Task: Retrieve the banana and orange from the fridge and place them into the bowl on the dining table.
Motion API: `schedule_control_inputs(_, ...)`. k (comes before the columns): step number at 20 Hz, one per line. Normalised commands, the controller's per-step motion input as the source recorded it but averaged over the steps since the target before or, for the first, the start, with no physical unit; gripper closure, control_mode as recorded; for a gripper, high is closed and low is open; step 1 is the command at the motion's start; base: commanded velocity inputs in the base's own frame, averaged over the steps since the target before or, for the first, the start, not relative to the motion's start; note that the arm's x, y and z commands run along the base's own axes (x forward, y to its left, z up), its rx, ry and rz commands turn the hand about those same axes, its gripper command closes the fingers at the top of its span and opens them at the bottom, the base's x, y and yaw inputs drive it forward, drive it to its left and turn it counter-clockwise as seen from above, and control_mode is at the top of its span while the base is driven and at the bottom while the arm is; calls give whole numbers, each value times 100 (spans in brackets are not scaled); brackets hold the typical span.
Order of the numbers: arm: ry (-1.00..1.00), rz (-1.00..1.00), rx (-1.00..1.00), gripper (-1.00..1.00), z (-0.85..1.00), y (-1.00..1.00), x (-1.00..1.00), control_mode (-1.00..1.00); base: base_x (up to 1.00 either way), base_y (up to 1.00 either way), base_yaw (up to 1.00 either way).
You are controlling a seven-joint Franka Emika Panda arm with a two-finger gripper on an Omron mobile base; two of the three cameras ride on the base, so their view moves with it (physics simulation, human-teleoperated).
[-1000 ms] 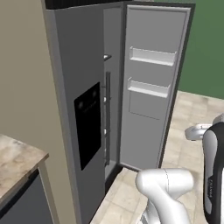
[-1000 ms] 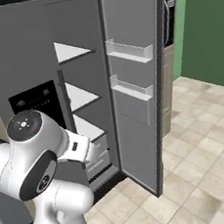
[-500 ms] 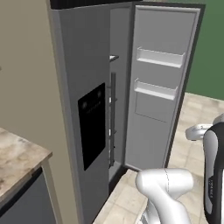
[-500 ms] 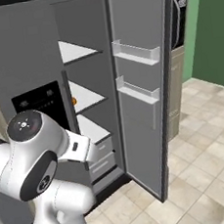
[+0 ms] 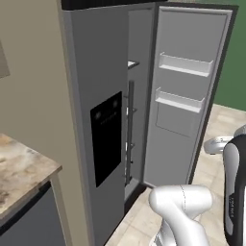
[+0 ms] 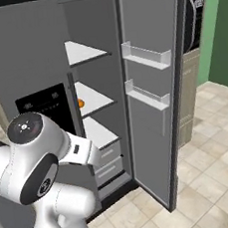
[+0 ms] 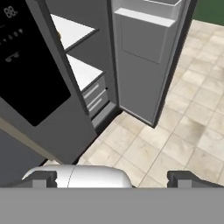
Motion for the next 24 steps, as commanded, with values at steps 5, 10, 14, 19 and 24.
schedule_control_inputs(5,0,0,0,-100,0,0,0,100,31,-22,11)
schedule_control_inputs(10,0,0,0,-100,0,0,0,100,37,-21,8)
schedule_control_inputs(14,0,0,0,-100,0,0,0,100,39,-35,4)
schedule_control_inputs(19,0,0,0,-100,0,0,0,100,43,-20,3)
schedule_control_inputs(24,0,0,0,-100,0,0,0,100,50,-5,5)
